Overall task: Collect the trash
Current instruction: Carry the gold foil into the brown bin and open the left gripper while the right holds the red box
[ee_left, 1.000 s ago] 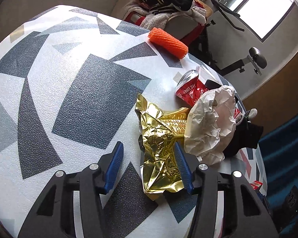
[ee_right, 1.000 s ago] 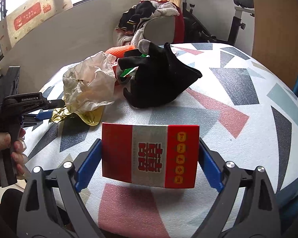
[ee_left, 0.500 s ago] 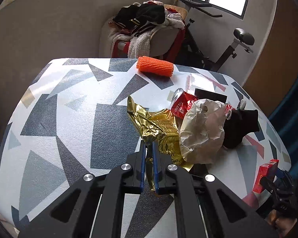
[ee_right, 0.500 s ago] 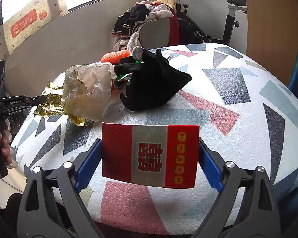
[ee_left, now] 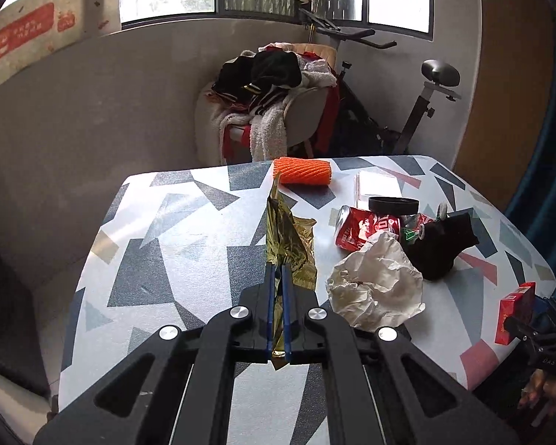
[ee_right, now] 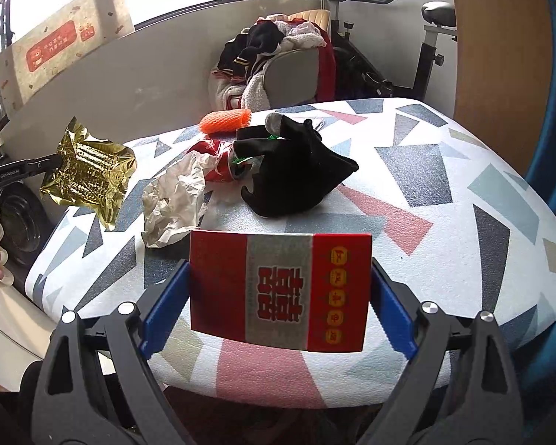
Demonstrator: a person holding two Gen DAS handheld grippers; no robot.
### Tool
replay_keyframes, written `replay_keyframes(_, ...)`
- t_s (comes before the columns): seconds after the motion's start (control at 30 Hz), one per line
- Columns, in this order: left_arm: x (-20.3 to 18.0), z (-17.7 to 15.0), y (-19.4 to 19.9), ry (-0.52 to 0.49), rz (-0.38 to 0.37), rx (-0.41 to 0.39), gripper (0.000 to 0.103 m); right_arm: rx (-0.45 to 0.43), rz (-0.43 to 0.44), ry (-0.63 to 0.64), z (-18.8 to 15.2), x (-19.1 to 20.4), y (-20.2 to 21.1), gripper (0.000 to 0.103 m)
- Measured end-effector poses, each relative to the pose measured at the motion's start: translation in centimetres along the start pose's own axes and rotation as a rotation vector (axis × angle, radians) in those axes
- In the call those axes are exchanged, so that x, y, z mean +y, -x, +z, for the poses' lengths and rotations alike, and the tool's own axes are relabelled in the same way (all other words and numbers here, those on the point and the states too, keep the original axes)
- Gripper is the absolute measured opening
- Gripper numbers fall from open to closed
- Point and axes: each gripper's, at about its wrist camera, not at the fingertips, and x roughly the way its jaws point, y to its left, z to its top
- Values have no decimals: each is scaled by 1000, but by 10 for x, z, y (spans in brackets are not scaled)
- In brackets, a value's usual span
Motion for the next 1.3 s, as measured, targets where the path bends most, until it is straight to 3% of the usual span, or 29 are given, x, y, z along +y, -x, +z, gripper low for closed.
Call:
replay_keyframes(0.17, -1, -4, 11, -25, -27, 21, 4, 2, 1, -7, 2, 1, 4, 90)
replay_keyframes(0.33, -11, -21, 27, 0, -126, 42, 4, -6, 6, -12, 1, 2, 14, 90)
replay_keyframes(0.8, -71, -112, 92, -73, -356, 86, 4, -28, 5, -19, -28, -2, 62, 90)
replay_keyframes(1.2, -116, -179, 74, -100, -494, 211, 5, 5, -9, -14, -55, 1, 70, 90)
replay_keyframes(1.27, -121, -185, 66, -89, -524, 238, 14, 10, -10, -10, -57, 2, 69, 90)
replay_keyframes(1.3, -122, -186, 63, -82, -527, 238, 38, 13, -9, -6, -58, 3, 69, 90)
